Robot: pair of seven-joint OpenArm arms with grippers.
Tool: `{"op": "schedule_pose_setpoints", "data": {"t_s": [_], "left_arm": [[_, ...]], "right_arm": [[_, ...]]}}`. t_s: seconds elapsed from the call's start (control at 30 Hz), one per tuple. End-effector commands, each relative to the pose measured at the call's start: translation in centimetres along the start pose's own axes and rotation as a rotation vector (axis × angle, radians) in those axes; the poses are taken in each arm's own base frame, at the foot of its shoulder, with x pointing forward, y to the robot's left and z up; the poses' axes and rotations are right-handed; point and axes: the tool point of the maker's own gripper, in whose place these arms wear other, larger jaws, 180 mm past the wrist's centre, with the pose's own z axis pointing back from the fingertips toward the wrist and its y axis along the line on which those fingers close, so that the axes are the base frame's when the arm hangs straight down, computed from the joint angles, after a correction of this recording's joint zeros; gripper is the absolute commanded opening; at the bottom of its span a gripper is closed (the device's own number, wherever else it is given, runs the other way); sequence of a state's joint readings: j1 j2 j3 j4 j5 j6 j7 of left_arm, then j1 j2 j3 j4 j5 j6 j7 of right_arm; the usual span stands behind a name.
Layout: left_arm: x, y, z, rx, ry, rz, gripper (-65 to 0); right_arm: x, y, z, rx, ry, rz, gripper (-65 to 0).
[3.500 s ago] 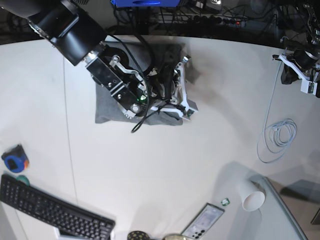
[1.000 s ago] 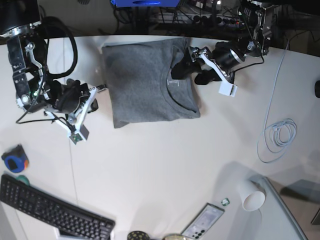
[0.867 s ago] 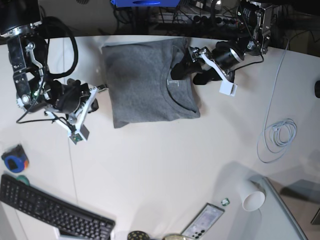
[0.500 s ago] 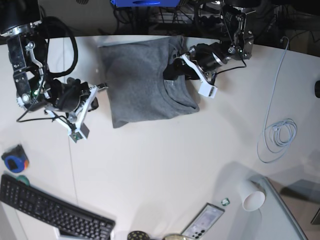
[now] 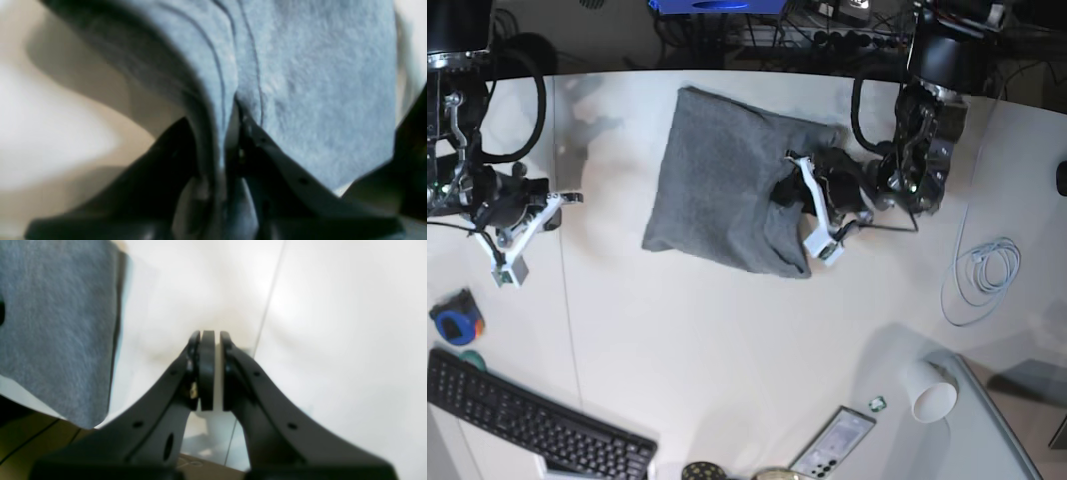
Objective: Layout the t-shirt on the table in an organized manner, then fold the t-shirt properly
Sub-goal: 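Drag and rotate the folded shirt with the left gripper to square it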
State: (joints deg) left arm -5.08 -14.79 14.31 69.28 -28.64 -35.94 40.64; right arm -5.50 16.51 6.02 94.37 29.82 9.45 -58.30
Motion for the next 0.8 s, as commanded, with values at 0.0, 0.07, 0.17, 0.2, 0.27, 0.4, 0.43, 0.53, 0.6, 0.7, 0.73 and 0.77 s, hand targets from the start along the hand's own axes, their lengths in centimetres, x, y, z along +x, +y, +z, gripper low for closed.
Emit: {"op": "schedule_pose_setpoints", "data": {"t_s": [0.0,0.07,0.17,0.2,0.27,0.4,0.43,0.53,0.6,0.7,0.73,0.77], "left_arm": [[2.6,-0.3,0.1,-0.017,-0.026,-0.084,-65.0],[3.6,-1.2,-0.5,-0.051,0.044,-0.233,-65.0],[4.4,-2.3,-1.5,-0.080,0.157,-0.455,-65.0],[4.5,-2.4,-1.8,-0.075,0.196,-0.537,-65.0],[4.6,-2.4,-2.2,-0.055,0.269,-0.690,-65.0],[5.3,-2.5,-3.7,0.016,0.368,-0.969,-65.0],[5.5,-2.4,-3.9,0.035,0.385,-1.020,-65.0],[6.0,-3.2,-4.8,0.034,0.405,-1.170,-65.0],[6.5,-3.4,-5.4,0.055,0.391,-1.239,-65.0],[7.2,-3.9,-6.3,0.074,0.380,-1.312,-65.0],[7.3,-4.4,-6.7,0.066,0.370,-1.326,-65.0],[7.4,-4.9,-7.0,0.052,0.356,-1.329,-65.0]], "right_arm": [[1.0,-0.9,0.5,-0.014,-0.032,-0.002,-62.3],[0.6,-1.7,0.3,-0.026,-0.022,-0.031,-62.3],[0.3,-3.1,0.7,-0.048,-0.026,-0.069,-62.3],[0.3,-3.6,0.9,-0.058,-0.037,-0.087,-62.3],[0.8,-4.5,1.3,-0.075,-0.080,-0.111,-62.3],[0.4,-6.1,1.9,-0.106,-0.110,-0.150,-62.3],[0.4,-6.4,2.0,-0.112,-0.113,-0.158,-62.3],[0.2,-7.1,2.4,-0.125,-0.118,-0.176,-62.3],[0.1,-7.3,2.5,-0.129,-0.117,-0.182,-62.3],[-0.2,-7.3,2.4,-0.131,-0.113,-0.184,-62.3],[-0.5,-7.4,2.4,-0.132,-0.109,-0.186,-62.3],[-0.6,-7.6,2.5,-0.137,-0.110,-0.192,-62.3]]}}
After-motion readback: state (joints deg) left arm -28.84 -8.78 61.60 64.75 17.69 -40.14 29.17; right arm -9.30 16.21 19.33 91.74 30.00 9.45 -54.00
